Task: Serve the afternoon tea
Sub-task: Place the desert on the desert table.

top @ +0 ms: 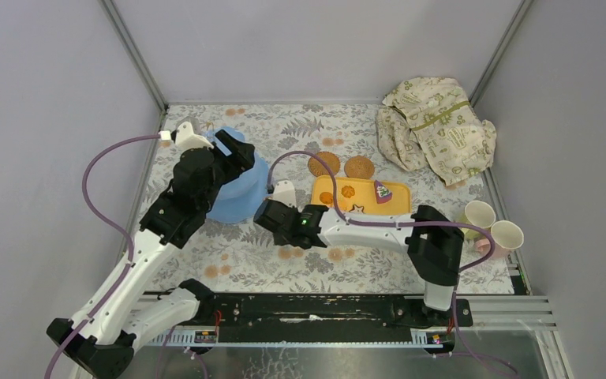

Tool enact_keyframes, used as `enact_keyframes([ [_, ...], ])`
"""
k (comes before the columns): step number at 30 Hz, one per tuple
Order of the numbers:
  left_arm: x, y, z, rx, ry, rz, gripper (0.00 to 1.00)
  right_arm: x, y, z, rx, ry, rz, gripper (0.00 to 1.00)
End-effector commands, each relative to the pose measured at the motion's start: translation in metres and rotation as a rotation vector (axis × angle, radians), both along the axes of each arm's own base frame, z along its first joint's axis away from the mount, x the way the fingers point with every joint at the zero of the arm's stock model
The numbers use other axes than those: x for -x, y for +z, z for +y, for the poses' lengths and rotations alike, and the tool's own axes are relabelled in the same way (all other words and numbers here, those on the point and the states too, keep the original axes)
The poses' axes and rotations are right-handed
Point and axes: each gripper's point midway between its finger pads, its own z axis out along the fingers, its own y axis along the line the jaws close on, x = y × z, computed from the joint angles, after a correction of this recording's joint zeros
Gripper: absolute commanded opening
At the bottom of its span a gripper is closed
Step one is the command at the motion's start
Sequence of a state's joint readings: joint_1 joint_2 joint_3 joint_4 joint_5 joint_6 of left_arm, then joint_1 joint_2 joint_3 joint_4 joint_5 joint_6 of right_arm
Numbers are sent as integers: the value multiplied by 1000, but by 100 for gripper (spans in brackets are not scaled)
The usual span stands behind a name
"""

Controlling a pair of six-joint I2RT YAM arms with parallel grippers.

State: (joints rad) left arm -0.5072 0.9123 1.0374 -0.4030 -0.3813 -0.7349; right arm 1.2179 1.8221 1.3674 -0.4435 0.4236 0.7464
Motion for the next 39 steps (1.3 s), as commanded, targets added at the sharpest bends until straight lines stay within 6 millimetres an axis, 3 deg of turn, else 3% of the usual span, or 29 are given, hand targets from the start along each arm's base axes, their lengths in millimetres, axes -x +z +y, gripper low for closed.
enact_keyframes([
  [1,0,19,15,3,50,-45,83,-3,22,41,-97,71,-26,5],
  [9,0,32,30,-4,90,-66,85,-5,16,71,-123,126,-13,5],
  [20,9,91,55,5,175,-199,88,-8,6,99,-122,187,-10,5],
  [31,17,126,56,33,156,-284,88,-16,3,126,-130,228,-25,5],
  [39,23,136,54,48,133,-316,89,-22,-6,140,-140,239,-40,5],
])
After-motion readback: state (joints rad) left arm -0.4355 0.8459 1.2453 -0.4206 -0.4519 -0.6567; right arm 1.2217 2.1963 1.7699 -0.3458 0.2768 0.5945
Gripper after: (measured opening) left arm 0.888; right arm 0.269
